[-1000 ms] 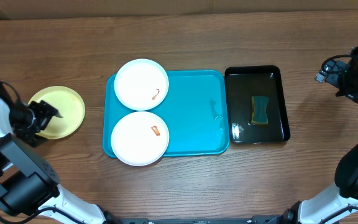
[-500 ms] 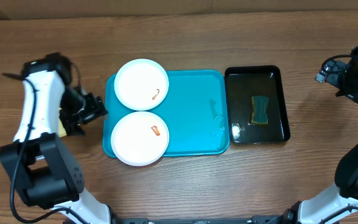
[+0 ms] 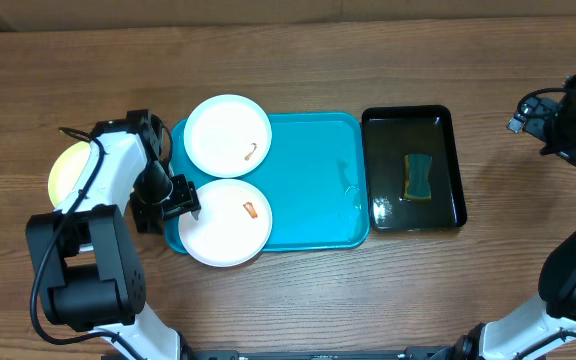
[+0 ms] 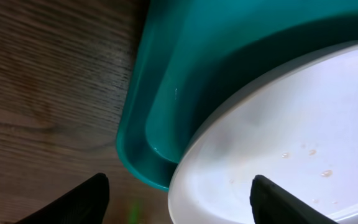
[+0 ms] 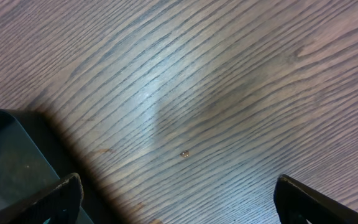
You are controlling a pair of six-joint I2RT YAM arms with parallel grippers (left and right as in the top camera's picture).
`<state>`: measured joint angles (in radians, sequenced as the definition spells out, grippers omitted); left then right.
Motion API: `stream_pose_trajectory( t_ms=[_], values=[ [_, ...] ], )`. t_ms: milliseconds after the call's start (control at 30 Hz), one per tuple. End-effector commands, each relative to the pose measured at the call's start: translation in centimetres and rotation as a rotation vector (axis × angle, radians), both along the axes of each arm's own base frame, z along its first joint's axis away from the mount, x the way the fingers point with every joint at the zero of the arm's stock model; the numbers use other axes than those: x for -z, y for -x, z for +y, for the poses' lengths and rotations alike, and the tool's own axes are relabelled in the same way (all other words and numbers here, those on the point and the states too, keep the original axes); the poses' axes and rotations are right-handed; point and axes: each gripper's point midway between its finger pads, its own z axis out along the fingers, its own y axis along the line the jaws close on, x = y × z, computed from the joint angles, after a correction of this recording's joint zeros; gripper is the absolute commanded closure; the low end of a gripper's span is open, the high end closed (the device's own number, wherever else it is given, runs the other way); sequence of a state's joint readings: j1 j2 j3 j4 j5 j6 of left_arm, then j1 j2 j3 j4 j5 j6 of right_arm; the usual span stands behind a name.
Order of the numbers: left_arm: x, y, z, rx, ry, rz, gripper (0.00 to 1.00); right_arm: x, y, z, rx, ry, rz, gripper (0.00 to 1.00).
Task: Clean dirty plates on tray and stack at the side
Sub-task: 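Grasp the lower white plate rim with the left gripper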
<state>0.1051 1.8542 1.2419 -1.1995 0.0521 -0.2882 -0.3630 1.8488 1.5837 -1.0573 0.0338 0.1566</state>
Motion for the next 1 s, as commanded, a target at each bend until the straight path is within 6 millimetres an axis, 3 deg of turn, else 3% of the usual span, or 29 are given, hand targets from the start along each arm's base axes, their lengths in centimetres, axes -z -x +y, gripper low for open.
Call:
stream_pose_trajectory(
  t_ms=[0,233,400,567,967],
  values=[
    [-0.1,0.3,-0.5,-0.001,0.019,-0.014,0.31,-1.0,-0.4,-0.2,-0.001,0.020,-0.025,0.00],
    [-0.1,0.2,-1.6,0.024,0.078,-0.024,0.48,-1.0,-0.4,-0.2,-0.001,0.020,-0.025,0.00],
    [0.0,0.3,-2.7,0.062,0.079,-0.019,0.47,-1.0,-0.4,-0.2,-0.001,0.020,-0.025,0.00],
    [0.0,0.5,-3.6,0.100,0.074,-0.014,0.37,-1.0,-0.4,-0.2,-0.001,0.020,-0.025,0.00],
    [-0.2,1.7,-2.3,0.115,-0.002,0.041,0.36,-1.0,-0.4,-0.2,-0.001,0.020,-0.025,0.00]
  ],
)
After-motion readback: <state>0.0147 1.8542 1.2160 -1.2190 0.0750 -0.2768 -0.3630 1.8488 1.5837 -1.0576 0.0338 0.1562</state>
